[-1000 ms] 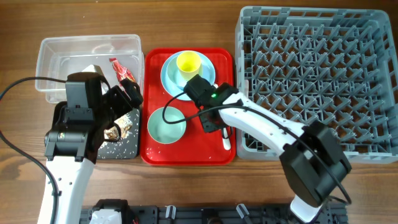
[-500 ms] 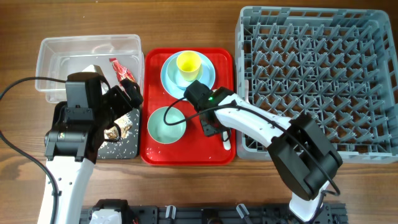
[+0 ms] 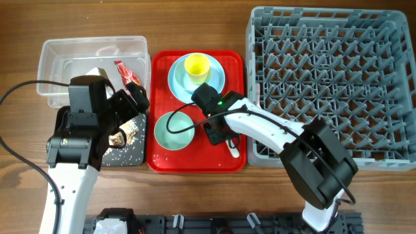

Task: Sort waste into correct bins and load items into the dishwasher rack
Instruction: 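Close the right gripper on the white spoon handle and lift, then carry the spoon right and place it into the grey dish rack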

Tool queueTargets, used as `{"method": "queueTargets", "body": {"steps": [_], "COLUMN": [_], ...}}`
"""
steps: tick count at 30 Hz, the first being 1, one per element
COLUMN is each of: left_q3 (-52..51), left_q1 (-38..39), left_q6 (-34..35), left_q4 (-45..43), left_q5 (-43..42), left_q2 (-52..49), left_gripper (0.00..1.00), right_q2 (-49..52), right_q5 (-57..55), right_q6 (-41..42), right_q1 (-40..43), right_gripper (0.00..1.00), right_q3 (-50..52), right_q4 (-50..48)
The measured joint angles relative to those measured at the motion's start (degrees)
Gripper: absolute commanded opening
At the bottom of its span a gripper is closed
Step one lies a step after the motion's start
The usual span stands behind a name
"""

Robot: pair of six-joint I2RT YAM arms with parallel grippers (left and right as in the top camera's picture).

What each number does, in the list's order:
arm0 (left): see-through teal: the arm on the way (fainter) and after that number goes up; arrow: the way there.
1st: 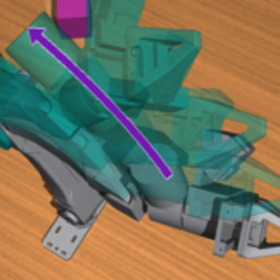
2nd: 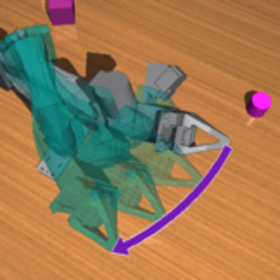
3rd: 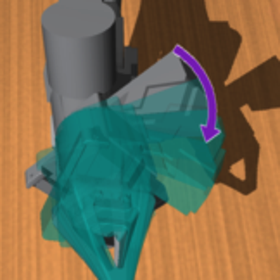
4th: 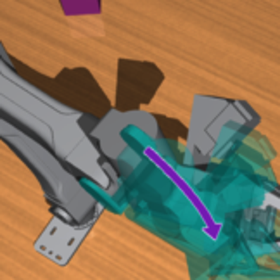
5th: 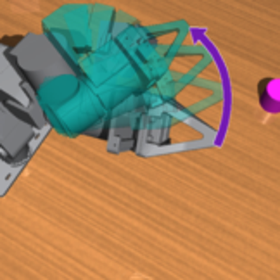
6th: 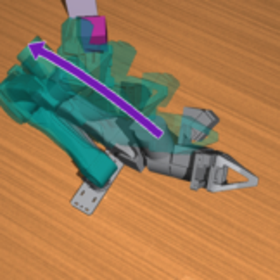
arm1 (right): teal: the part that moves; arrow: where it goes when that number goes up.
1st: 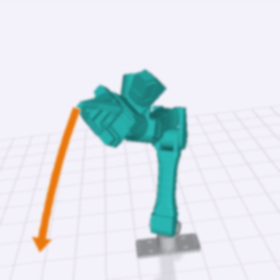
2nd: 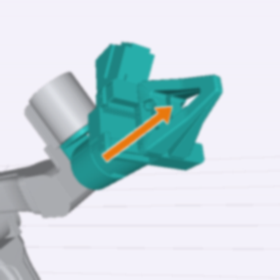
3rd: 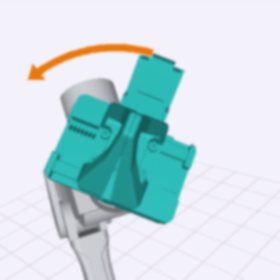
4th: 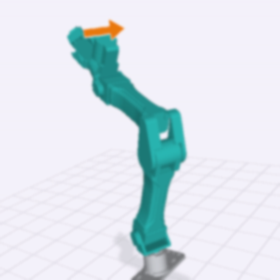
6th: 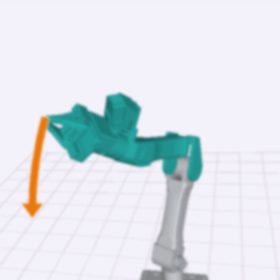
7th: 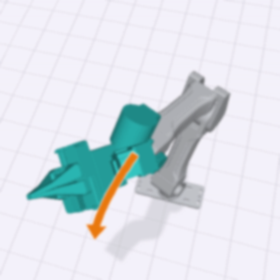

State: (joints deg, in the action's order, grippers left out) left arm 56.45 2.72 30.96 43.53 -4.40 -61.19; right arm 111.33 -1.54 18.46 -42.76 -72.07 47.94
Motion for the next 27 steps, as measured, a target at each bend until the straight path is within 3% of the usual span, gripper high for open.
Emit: {"method": "queueTargets", "body": {"steps": [2,12,20,23,27], "left_q3": [0.0,0.0,0.0,0.0,0.0], "left_q1": [0.0,0.0,0.0,0.0,0.0], "left_q6": [0.0,0.0,0.0,0.0,0.0], "left_q4": [0.0,0.0,0.0,0.0,0.0], "left_q5": [0.0,0.0,0.0,0.0,0.0], "left_q2": [0.0,0.0,0.0,0.0,0.0], "left_gripper": [1.0,1.0,1.0,1.0,1.0], "right_q2": [0.0,0.0,-2.2,-9.2,-17.4], "right_q5": [-1.2,-2.6,-1.0,-0.4,-0.2], "right_q6": [-0.4,-0.6,-0.8,-0.9,-0.5], "right_q1": [0.0,0.0,0.3,3.4,15.0], "right_gripper": [0.19,0.04,0.04,0.04,0.04], "right_q3": [0.0,0.3,-3.4,-5.3,-5.9], "right_q4": [0.0,-1.7,2.2,2.2,2.4]}}
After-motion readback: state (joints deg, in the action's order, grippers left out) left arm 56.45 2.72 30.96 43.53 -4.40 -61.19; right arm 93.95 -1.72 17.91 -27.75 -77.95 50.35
